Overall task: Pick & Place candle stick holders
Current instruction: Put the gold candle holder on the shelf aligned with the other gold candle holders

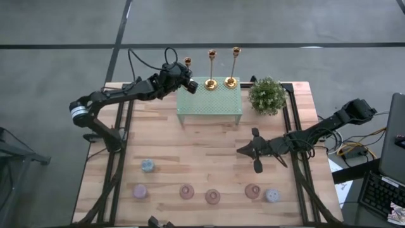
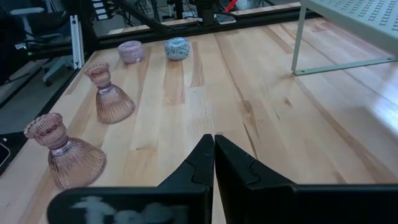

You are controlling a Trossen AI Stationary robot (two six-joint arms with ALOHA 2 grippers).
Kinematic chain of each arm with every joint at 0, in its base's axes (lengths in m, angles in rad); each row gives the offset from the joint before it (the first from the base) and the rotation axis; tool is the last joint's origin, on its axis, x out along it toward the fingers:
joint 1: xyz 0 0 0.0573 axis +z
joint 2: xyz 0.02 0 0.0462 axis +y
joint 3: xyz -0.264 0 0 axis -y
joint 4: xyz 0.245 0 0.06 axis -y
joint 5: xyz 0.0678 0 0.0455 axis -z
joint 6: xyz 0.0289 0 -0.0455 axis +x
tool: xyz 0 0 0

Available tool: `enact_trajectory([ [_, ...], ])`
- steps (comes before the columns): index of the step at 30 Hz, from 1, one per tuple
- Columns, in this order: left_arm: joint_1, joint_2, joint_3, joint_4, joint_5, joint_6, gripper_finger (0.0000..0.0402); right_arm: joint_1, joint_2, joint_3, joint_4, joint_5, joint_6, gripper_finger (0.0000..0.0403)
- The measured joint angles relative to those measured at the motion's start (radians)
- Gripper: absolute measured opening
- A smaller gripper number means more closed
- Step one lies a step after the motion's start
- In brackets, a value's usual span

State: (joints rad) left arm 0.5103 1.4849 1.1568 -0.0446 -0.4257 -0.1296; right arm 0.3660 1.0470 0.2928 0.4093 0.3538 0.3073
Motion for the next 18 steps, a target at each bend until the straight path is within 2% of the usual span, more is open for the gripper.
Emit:
enact_trajectory([
  [5, -0.001, 0.009, 0.0, -0.007, 0.073, 0.001, 0.0107, 0.0, 0.0, -0.002, 0.0, 0.013, 0.004, 0.0008],
  [11, -0.001, 0.005, 0.0, -0.026, 0.072, 0.026, 0.014, 0.0, 0.0, -0.009, -0.001, 0.013, 0.014, 0.0008],
  [18, 0.002, 0.004, 0.0, -0.049, 0.045, 0.047, 0.021, 0.0, 0.0, -0.01, -0.001, 0.013, 0.015, 0.0008],
])
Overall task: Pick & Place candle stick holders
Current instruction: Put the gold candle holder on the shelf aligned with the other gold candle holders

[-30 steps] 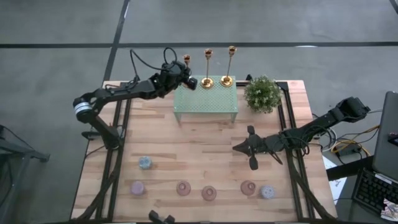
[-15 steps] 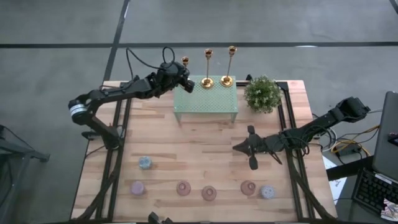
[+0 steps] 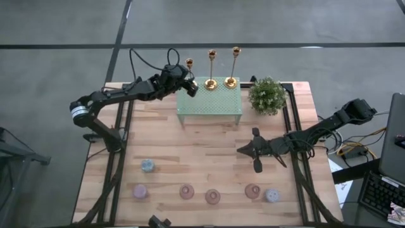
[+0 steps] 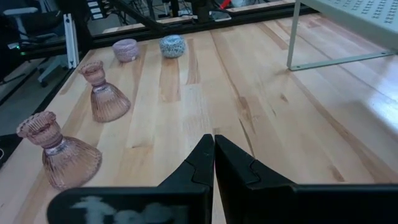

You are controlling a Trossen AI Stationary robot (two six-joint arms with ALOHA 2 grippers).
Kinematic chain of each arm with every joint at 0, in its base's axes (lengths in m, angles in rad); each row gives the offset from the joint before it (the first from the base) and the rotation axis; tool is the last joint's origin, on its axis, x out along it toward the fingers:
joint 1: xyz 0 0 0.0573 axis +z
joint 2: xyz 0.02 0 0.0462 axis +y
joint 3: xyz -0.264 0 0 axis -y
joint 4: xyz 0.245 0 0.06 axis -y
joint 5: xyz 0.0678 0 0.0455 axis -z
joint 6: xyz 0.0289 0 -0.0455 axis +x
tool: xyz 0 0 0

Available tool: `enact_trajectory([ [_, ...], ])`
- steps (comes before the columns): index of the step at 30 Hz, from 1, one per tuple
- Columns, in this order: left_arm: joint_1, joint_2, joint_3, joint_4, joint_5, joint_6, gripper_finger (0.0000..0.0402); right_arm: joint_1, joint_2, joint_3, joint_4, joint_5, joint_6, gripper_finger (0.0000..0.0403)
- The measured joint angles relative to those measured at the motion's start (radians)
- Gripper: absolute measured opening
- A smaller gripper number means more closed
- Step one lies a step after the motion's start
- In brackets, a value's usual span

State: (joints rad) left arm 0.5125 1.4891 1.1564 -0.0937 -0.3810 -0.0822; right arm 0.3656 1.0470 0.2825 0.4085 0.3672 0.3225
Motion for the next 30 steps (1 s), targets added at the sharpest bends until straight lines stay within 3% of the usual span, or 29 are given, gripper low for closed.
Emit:
enact_trajectory([
  [5, 0.0, 0.0, 0.0, -0.036, -0.002, 0.002, 0.0235, 0.0, 0.0, 0.0, 0.0, 0.0, 0.0, 0.0008],
  [21, -0.027, -0.003, 0.0, -0.315, 0.027, 0.021, 0.0234, 0.001, 0.0, 0.0, 0.0, 0.002, 0.0, 0.0008],
  [30, -0.044, -0.001, -0.034, -0.259, 0.141, 0.024, 0.0218, 0.0, 0.0, 0.0, 0.0, 0.002, 0.0, 0.0008],
])
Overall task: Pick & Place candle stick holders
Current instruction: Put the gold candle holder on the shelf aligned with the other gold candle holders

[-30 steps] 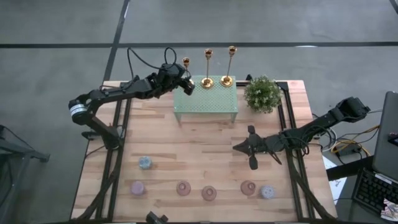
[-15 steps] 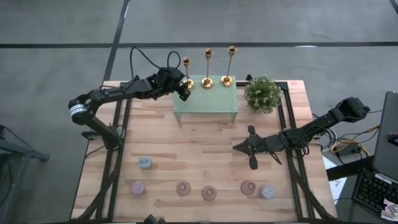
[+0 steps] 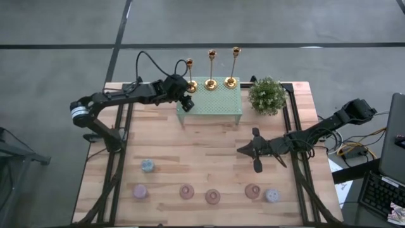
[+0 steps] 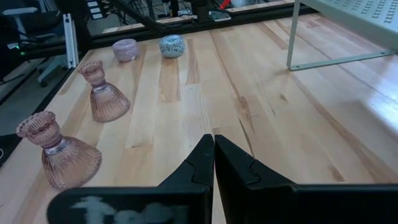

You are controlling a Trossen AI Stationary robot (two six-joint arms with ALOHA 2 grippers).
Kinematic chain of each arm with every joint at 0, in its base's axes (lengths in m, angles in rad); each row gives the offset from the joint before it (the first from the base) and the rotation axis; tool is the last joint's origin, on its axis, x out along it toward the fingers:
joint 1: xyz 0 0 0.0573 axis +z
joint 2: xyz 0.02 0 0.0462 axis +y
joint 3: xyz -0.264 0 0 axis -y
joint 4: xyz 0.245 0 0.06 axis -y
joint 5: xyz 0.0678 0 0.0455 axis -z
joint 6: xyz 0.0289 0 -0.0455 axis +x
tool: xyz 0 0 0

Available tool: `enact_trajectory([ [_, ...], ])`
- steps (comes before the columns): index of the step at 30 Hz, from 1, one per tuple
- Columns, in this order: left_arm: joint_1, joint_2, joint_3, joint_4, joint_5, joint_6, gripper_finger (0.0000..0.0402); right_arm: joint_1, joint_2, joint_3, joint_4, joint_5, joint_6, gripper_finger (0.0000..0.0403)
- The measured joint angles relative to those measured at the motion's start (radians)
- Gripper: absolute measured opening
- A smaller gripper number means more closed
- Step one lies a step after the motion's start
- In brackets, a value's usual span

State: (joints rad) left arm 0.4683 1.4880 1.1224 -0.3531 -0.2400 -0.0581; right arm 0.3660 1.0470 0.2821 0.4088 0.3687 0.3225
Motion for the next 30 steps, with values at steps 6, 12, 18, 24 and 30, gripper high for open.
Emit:
enact_trajectory([
  [6, 0.001, 0.002, -0.059, 0.089, 0.014, 0.027, 0.0158, 0.0, 0.0, -0.002, 0.0, 0.0, 0.0, 0.0008],
  [12, 0.002, 0.002, -0.082, 0.152, 0.01, 0.033, 0.0093, 0.0, 0.0, -0.004, 0.0, 0.0, 0.0, 0.0008],
  [18, 0.007, 0.006, -0.082, 0.158, -0.034, 0.041, 0.0057, 0.0, 0.0, -0.004, 0.0, 0.001, 0.0, 0.0008],
  [24, 0.01, 0.025, -0.082, 0.177, -0.035, 0.05, 0.004, 0.0, 0.0, -0.004, 0.0, 0.001, 0.0, 0.0008],
  [30, 0.01, 0.051, -0.082, 0.201, -0.056, 0.055, 0.0022, 0.0, 0.0, -0.004, 0.0, 0.003, 0.0, 0.0008],
])
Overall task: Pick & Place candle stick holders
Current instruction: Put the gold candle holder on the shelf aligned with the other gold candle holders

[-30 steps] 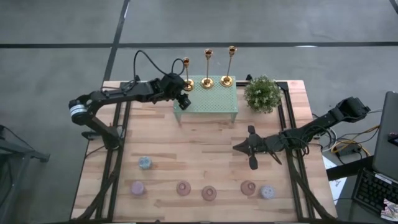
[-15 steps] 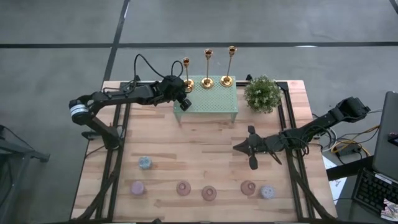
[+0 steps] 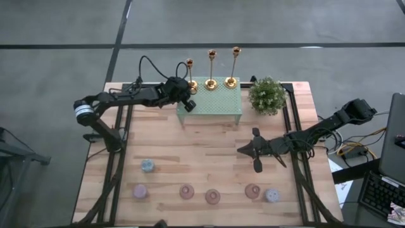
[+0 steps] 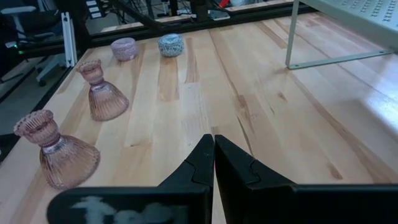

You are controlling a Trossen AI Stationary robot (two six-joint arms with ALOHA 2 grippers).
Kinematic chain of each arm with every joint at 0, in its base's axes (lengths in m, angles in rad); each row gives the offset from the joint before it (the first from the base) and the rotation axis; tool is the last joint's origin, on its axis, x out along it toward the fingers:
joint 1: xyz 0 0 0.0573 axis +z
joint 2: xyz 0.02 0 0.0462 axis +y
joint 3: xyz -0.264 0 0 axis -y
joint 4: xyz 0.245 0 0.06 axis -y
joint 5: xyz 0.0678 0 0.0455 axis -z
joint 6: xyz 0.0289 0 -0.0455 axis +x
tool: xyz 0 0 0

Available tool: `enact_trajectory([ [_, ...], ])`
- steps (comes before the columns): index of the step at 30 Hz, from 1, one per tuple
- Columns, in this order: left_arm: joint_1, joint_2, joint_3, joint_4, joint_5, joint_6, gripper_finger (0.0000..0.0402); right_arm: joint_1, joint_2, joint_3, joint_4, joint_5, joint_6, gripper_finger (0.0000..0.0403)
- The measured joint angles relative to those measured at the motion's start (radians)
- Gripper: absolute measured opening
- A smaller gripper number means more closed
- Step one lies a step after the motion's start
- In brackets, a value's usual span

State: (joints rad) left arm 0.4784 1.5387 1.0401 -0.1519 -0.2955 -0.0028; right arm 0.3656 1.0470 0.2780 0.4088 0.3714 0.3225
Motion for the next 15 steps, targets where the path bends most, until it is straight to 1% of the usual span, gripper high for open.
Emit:
enact_trajectory([
  [3, 0.001, 0.0, 0.0, 0.004, -0.032, 0.0, 0.0016, 0.0, 0.0, -0.002, 0.0, 0.004, 0.0, 0.0008],
  [15, 0.009, 0.003, 0.0, 0.087, -0.034, 0.0, 0.0014, 0.0, 0.0, -0.01, 0.0, 0.025, 0.011, 0.0008],
])
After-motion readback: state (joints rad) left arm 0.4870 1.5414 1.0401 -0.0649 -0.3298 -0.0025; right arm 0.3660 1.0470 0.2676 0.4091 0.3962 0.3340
